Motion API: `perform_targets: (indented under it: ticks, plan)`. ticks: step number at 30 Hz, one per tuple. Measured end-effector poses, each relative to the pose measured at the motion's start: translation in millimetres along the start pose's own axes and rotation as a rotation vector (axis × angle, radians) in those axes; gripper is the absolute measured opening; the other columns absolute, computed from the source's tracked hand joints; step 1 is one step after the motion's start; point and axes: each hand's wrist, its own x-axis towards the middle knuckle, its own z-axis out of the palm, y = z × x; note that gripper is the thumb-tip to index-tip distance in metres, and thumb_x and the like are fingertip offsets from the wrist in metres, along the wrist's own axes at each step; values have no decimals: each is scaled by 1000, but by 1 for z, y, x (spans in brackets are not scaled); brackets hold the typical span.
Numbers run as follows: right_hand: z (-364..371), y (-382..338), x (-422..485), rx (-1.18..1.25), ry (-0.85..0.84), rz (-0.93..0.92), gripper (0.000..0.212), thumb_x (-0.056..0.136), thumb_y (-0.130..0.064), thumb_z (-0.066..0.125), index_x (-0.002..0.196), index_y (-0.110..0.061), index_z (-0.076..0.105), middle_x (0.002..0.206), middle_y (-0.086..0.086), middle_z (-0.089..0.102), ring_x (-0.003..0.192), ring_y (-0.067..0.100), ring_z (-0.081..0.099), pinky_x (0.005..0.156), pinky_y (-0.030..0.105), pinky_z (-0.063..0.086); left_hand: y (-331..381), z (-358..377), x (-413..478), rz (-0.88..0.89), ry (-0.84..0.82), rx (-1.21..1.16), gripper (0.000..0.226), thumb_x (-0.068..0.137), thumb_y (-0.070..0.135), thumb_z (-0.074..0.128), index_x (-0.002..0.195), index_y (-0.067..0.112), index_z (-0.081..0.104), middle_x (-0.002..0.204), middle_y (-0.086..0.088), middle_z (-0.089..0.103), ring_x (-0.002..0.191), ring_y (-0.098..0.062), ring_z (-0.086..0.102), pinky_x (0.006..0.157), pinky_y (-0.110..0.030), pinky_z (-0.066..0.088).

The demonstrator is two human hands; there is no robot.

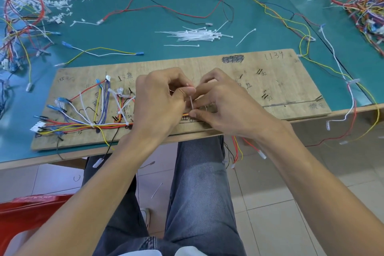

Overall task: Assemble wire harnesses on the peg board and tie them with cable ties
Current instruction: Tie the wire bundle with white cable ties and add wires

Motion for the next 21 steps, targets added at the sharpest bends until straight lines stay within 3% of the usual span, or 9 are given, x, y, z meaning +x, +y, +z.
perform_targets:
  ticks: [3,8,11,13,14,15,17,19,21]
  plan:
    - [0,1,2,15,9,-5,11,91,-41,78,91,-30,82,93,-38,56,114,20,50,87,47,52,0,7,-2,-26,76,-50,22,80,0,76,71,20,74,65,13,72,63,-6,71,66,-29,59]
    - [4,2,-2,66,50,32,9,90,-37,79,96,-34,84,101,-36,68,115,17,54,90,48,52,-2,14,-4,-9,165,-67,17,81,2,74,73,17,75,66,10,72,63,-9,70,63,-33,57]
    - [7,4,-9,208,132,120,10,83,-29,88,93,-29,87,99,-27,75,113,12,60,97,42,51,0,11,-5,94,61,0,12,83,3,79,80,15,78,73,7,74,69,-9,69,70,-31,55]
    - [5,2,-11,411,145,262,17,79,-23,91,96,-25,87,103,-14,77,113,5,63,99,32,52,6,2,-10,208,-30,52,11,86,10,83,96,13,80,91,5,77,85,-8,70,84,-22,54]
    - [2,-2,-11,523,158,311,20,79,-21,91,99,-21,86,107,-9,77,112,2,65,95,26,54,8,-5,-14,251,-44,79,23,86,16,85,108,13,79,104,3,77,97,-8,69,92,-17,51]
    - [0,-7,-12,594,200,340,24,80,-22,91,102,-17,85,111,-9,77,112,-1,66,93,21,54,7,-16,-19,287,-30,94,35,87,22,86,119,12,76,116,3,75,109,-9,67,100,-15,47]
    - [-3,-21,-16,494,386,392,35,79,-26,92,111,-17,82,121,-12,75,118,-4,64,101,20,50,3,-43,-40,324,97,106,43,92,32,82,129,14,71,127,4,70,119,-11,65,105,-20,45]
    - [-2,-42,-25,327,637,406,36,84,-26,90,118,-20,79,123,-11,72,120,3,63,106,28,49,-10,-73,-74,260,249,110,26,98,35,75,121,22,72,119,12,71,107,-14,69,94,-26,51]
    - [8,-72,-34,310,782,311,19,90,-21,84,109,-20,78,111,-8,71,107,12,66,93,32,53,-26,-97,-113,83,355,145,8,101,41,68,105,34,69,100,20,70,89,-8,70,78,-19,51]
